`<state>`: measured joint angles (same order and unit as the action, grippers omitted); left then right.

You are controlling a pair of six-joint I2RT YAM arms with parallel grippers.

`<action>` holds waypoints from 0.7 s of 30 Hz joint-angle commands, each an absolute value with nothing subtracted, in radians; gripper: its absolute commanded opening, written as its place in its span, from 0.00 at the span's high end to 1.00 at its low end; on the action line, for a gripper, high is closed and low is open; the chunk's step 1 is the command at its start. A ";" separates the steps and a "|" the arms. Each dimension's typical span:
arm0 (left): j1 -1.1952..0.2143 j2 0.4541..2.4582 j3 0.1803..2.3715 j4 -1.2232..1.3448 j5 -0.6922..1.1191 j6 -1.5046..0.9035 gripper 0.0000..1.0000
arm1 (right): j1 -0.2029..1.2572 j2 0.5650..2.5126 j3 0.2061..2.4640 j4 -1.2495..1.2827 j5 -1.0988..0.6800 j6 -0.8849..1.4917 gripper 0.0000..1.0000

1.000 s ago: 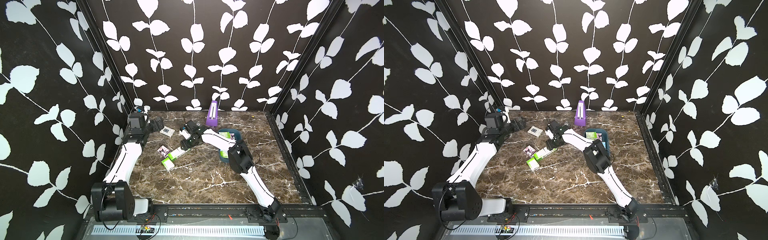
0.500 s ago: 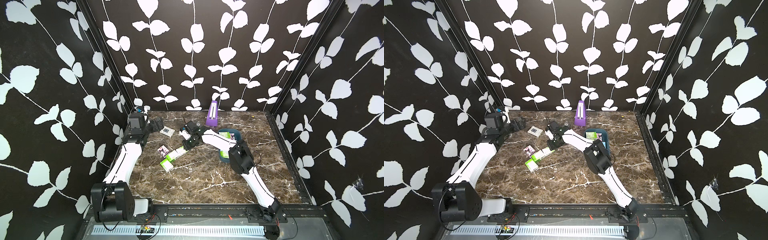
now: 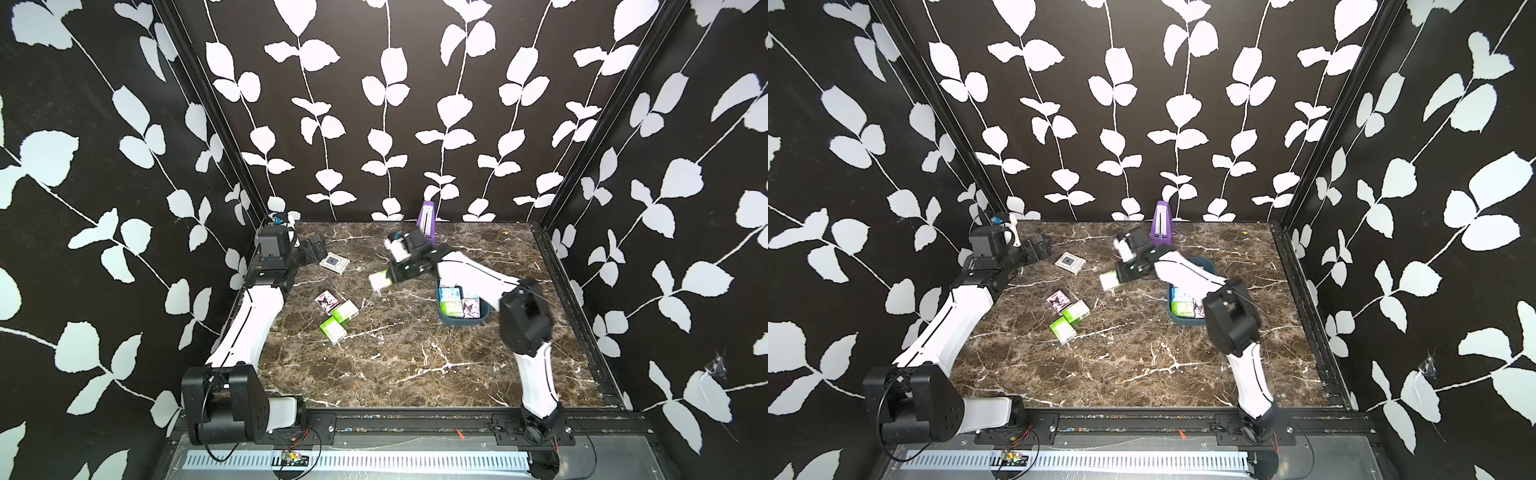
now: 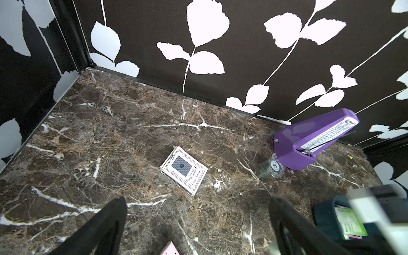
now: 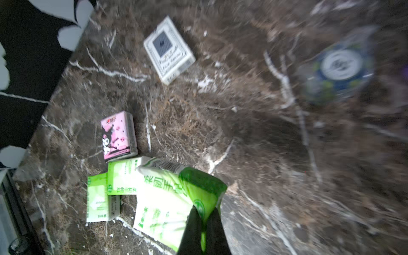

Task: Put the pocket tissues into the storage box
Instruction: Pick up the pocket tissues from the center of the board, then place the pocket tissues in the storage box.

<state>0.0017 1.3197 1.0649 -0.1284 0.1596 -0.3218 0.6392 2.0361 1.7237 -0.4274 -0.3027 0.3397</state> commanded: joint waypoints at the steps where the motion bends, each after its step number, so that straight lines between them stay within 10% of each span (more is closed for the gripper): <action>1: 0.005 1.295 1.069 -0.111 0.171 -0.330 0.01 | 0.568 1.923 1.629 -0.380 -0.279 0.353 1.00; 21: 0.006 1.310 1.100 -0.109 0.201 -0.324 0.01 | 0.157 1.743 1.459 -0.653 -0.131 0.175 1.00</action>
